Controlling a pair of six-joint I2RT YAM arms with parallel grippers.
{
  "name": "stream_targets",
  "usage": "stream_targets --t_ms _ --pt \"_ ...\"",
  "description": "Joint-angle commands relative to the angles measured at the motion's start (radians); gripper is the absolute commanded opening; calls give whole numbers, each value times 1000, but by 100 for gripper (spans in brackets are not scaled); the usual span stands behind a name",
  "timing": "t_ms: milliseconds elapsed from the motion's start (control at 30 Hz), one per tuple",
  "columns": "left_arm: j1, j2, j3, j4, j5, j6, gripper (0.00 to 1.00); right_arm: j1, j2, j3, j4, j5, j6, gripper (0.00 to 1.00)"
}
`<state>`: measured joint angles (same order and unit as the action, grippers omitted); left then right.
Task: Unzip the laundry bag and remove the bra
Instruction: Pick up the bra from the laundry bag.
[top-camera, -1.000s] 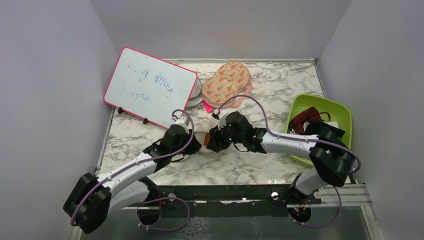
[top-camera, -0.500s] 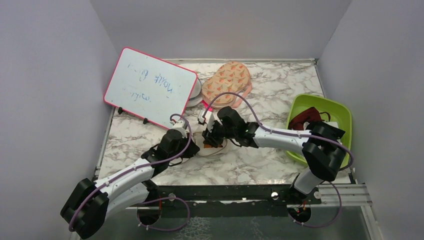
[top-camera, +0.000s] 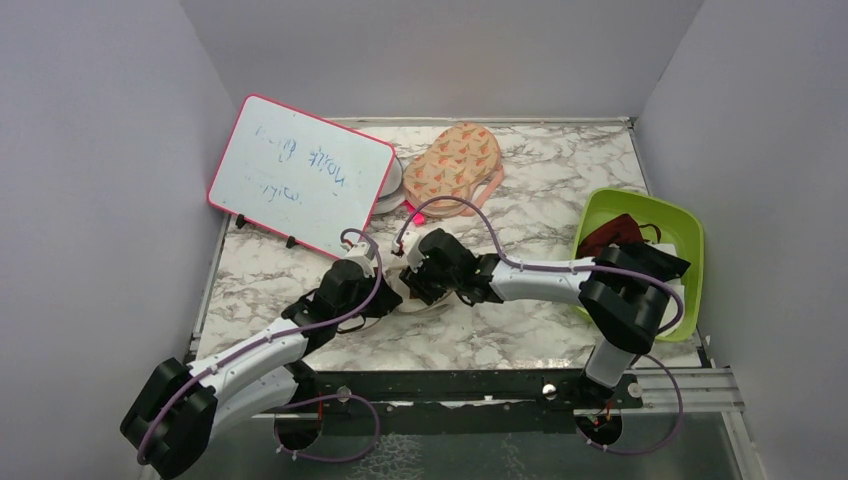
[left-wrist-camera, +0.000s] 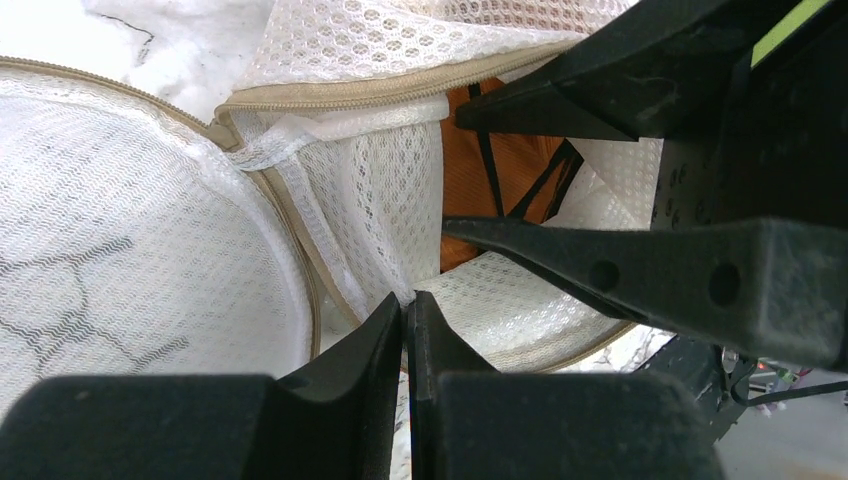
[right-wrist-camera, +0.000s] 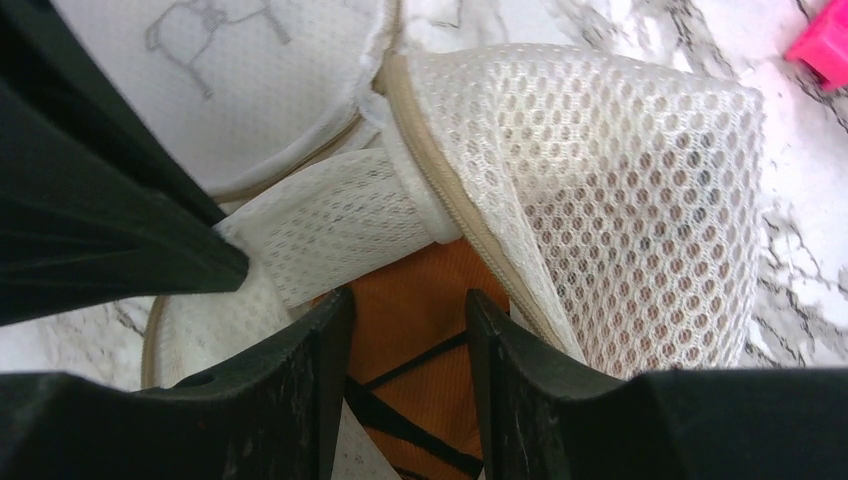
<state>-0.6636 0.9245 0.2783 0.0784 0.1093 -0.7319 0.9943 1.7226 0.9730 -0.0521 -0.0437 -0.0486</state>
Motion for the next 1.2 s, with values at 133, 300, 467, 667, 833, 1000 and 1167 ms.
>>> stream_targets --t_ms 133,300,467,667,833,1000,1167 --pt "-5 -32 -14 -4 35 -12 0 11 39 22 37 69 126 49" --pt "-5 -28 -19 11 42 -18 0 56 68 18 55 126 131 67" --pt "-5 -35 -25 15 38 -24 0 100 143 65 -18 317 128 70" --pt "-5 -62 -30 -8 28 -26 0 108 143 66 -35 440 142 48" --pt "-5 -82 -24 -34 5 -24 0 108 113 84 -38 374 158 20" --pt "-5 -84 -16 -47 1 -20 0 108 53 65 -9 273 173 2" --pt "-5 -105 -17 -65 -7 -20 0 108 -8 38 3 258 185 1"
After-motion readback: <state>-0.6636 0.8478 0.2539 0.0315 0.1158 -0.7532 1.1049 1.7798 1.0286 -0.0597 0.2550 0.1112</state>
